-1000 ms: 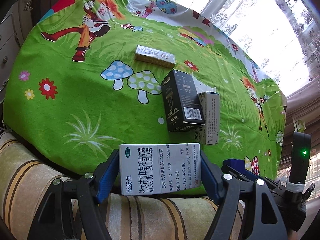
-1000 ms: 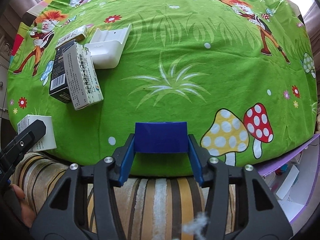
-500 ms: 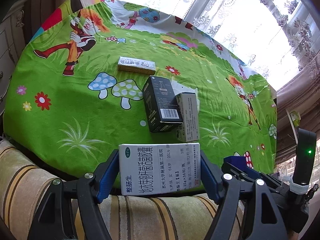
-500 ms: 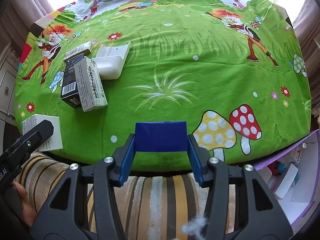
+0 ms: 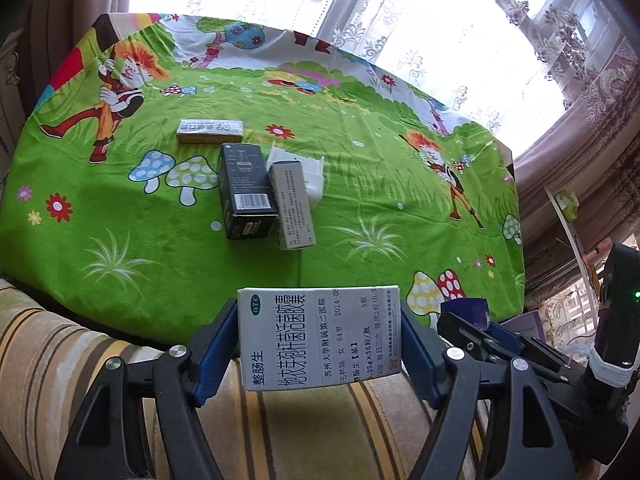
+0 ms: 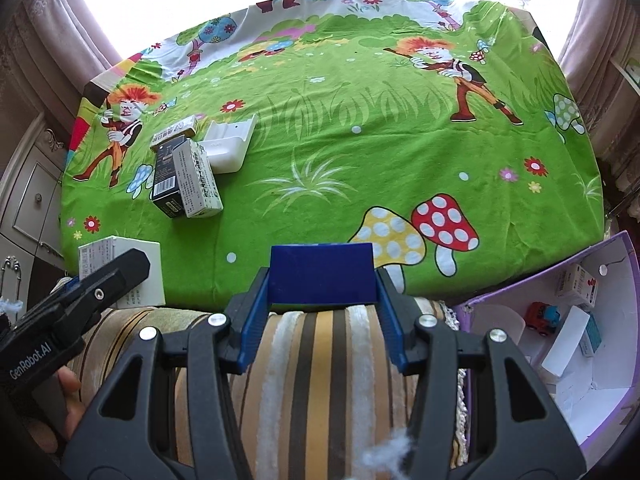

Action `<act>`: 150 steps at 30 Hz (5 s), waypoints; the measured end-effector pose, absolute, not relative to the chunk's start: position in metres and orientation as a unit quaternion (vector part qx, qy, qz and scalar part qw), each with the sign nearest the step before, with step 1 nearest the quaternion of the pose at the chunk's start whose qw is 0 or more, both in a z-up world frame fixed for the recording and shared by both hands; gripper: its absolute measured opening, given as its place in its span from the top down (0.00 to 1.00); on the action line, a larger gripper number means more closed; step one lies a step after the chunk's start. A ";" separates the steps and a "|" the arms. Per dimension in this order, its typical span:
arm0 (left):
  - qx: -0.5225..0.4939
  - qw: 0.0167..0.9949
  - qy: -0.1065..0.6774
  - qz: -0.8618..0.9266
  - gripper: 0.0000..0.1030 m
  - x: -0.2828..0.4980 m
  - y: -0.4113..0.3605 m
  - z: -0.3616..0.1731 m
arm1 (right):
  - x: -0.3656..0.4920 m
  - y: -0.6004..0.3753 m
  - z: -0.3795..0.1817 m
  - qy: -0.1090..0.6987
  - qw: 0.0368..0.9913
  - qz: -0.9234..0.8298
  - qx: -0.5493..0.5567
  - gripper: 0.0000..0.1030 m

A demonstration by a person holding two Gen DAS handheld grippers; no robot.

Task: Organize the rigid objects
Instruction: 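Carry the white medicine box and blue block over the purple box, then open both tools to drop the white box and blue block inside, then move both tools back over the remaining boxes on the bed, then grasp the tall white-grey box with the right tool while the left tool reaches the black box, then grasp the black box with the left tool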

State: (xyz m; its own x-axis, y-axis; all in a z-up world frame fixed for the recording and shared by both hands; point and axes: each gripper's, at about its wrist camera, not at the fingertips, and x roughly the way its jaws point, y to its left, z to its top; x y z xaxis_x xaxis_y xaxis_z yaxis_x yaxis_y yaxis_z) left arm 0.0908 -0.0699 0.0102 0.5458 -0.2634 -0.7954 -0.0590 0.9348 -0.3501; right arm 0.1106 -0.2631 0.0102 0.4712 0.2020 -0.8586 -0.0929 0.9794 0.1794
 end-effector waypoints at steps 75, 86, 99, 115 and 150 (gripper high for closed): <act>-0.027 0.903 0.348 -0.249 0.19 0.050 -0.164 0.080 | 0.017 -0.412 0.081 0.366 0.924 -0.101 0.052 0.06; -0.075 0.904 0.380 -0.183 0.19 0.072 -0.074 0.060 | 0.055 -0.343 0.084 0.387 0.922 -0.019 0.028 0.06; -0.078 0.901 0.406 -0.133 0.19 0.103 -0.014 0.046 | 0.107 -0.238 0.064 0.422 0.900 0.105 -0.035 0.06; -0.054 0.877 0.464 -0.111 0.19 0.152 0.026 0.021 | 0.157 -0.148 0.009 0.481 0.854 0.167 -0.105 0.20; 0.197 0.783 0.459 -0.371 0.00 0.218 -0.017 -0.021 | 0.186 -0.142 -0.017 0.506 0.839 0.180 -0.086 0.73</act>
State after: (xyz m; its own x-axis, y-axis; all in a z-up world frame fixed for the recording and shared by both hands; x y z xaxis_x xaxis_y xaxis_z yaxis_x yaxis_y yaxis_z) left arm 0.2181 -0.0170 -0.0210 0.3037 -0.4003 -0.8646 0.7616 0.6472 -0.0321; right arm 0.1863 -0.1422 -0.0171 0.4231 0.2143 -0.8804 -0.3885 0.9207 0.0374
